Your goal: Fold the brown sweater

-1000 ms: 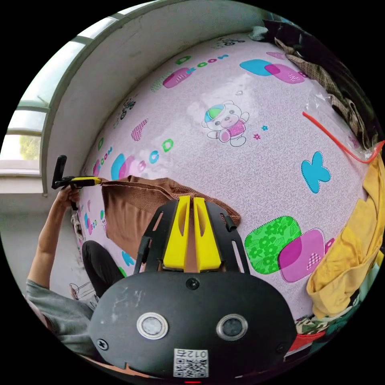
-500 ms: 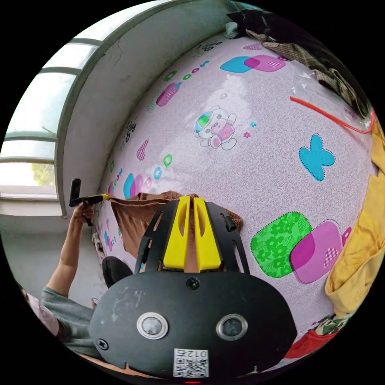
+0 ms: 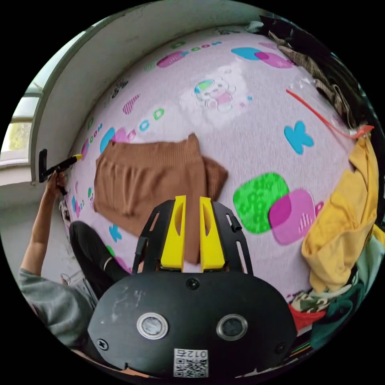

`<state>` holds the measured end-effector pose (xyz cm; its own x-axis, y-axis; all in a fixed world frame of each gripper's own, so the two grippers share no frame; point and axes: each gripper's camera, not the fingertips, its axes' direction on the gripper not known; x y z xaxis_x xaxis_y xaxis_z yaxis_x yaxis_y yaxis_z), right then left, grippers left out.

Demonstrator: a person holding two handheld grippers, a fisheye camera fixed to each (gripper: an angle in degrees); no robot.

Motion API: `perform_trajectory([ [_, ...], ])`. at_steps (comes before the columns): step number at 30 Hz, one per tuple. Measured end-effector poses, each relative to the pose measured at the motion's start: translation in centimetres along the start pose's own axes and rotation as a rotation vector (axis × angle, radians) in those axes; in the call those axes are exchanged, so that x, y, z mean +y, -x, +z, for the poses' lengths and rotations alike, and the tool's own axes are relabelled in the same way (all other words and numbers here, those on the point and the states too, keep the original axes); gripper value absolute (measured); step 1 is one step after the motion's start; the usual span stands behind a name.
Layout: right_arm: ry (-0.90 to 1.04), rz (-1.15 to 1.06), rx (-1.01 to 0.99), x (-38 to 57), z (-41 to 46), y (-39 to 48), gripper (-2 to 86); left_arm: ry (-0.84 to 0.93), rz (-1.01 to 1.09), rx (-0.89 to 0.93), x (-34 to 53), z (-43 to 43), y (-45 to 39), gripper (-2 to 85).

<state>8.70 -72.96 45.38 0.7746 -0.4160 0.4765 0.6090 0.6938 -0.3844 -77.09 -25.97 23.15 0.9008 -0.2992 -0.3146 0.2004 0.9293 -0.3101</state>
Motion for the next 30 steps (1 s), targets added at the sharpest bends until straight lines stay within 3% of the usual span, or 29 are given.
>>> perform_trajectory([
  [4, 0.061, 0.032, -0.017, 4.8, 1.7, -0.7, 5.6, 0.167, 0.191, -0.040, 4.6, 3.2, -5.2, 2.2],
  [11, -0.104, 0.299, -0.292, 8.6, 6.9, -3.9, 6.3, 0.220, 0.295, -0.123, 8.4, 7.3, -10.0, 2.3],
  [21, -0.047, 0.191, -0.148, 7.5, 9.4, -0.9, 4.5, 0.227, 0.256, -0.186, 9.0, 10.6, -12.0, 1.3],
  [30, -0.026, 0.121, -0.016, 8.5, 9.7, 2.1, 0.4, 0.361, 0.278, -0.271, 8.4, 13.5, -14.2, 0.0],
])
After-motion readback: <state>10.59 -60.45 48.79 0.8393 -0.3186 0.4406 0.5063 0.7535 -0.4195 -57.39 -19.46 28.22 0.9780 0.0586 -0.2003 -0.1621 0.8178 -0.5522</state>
